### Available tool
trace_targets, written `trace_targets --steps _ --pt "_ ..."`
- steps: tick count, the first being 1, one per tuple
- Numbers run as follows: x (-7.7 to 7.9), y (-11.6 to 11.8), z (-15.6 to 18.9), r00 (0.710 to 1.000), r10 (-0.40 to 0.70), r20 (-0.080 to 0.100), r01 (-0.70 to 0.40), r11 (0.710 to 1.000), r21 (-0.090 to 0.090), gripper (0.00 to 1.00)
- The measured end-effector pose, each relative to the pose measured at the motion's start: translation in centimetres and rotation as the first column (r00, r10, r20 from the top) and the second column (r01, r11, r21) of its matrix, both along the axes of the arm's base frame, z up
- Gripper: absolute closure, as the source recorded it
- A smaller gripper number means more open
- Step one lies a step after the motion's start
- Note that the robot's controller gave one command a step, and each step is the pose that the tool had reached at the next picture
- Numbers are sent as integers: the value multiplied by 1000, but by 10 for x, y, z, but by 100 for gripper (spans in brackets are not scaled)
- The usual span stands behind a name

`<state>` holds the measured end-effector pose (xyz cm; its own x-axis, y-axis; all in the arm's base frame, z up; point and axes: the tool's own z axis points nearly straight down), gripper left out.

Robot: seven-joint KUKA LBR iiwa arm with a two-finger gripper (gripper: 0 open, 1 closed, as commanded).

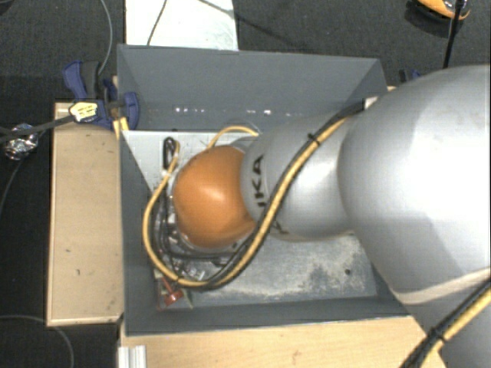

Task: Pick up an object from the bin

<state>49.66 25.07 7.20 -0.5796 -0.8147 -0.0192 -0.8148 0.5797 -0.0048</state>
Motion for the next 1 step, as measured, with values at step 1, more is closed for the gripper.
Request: trace_targets --steps 1 --pt "2 5 0 1000 9 1 -9 1000 1 100"
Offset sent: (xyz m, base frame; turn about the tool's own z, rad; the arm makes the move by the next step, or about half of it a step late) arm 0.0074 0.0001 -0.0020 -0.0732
